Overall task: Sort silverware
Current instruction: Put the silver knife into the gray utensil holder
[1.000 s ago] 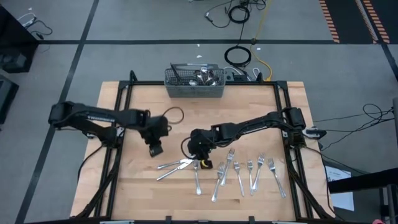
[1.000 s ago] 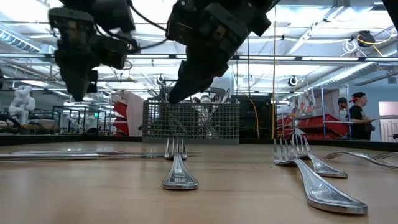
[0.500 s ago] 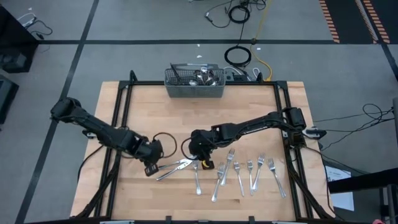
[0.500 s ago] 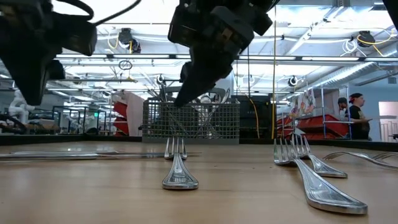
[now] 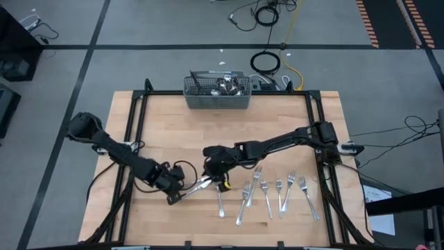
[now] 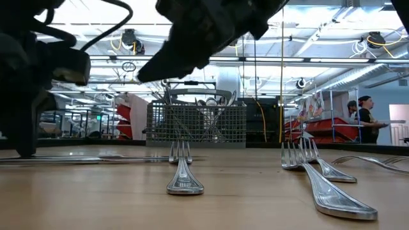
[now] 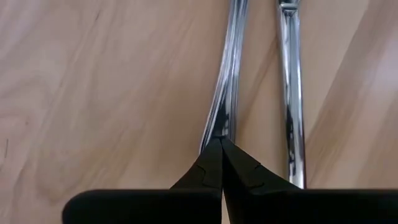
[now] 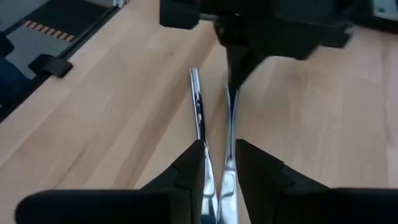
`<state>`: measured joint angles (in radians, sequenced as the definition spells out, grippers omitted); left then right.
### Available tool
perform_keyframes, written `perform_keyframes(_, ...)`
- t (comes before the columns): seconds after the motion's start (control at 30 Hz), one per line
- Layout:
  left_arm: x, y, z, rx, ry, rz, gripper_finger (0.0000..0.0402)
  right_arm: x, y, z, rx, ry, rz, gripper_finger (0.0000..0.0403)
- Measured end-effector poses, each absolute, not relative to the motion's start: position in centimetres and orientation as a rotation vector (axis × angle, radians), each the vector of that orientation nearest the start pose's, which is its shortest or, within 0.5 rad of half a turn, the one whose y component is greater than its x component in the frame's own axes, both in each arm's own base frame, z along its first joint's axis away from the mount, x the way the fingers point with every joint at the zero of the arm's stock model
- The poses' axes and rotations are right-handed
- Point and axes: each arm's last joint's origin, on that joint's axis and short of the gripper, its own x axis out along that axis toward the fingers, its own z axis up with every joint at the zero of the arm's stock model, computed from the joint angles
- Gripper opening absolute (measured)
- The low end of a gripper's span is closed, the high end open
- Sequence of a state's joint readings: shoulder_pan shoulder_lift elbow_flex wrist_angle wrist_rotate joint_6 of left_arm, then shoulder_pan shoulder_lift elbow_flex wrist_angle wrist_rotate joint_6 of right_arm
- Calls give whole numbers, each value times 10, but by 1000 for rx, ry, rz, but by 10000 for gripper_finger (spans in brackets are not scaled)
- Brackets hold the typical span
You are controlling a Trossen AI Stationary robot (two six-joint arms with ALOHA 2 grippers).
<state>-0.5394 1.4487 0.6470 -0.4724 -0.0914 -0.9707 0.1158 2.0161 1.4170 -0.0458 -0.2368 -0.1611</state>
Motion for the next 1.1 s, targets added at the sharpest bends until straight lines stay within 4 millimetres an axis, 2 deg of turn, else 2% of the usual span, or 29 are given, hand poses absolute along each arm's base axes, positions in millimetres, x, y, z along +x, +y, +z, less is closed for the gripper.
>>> perform_keyframes(0.2,201,-120,138,-449,1183,268,0,451,60,164,-34,674,369,127)
perform_keyframes(0.3,211,-121,134,-469,1113,265,0,451,60,161,10,687,352,147)
perform_keyframes(0.47,224,-123,118,-482,1094,285,0,450,57,159,-24,714,343,159)
perform_keyframes(0.57,231,-121,111,-490,1080,298,0,445,45,155,-77,793,288,159)
perform_keyframes(0.67,237,-116,108,-497,1067,304,0,441,20,161,-95,833,192,156)
perform_keyframes(0.8,241,-105,107,-520,1061,335,0,427,-16,175,-1,931,108,154)
perform_keyframes(0.9,244,-101,107,-516,1057,335,0,411,-34,180,62,1045,125,154)
perform_keyframes(1.0,246,-97,107,-522,1053,345,0,396,-39,182,133,1139,224,153)
perform_keyframes(1.1,246,-96,107,-526,1050,350,0,375,-36,169,226,1236,275,154)
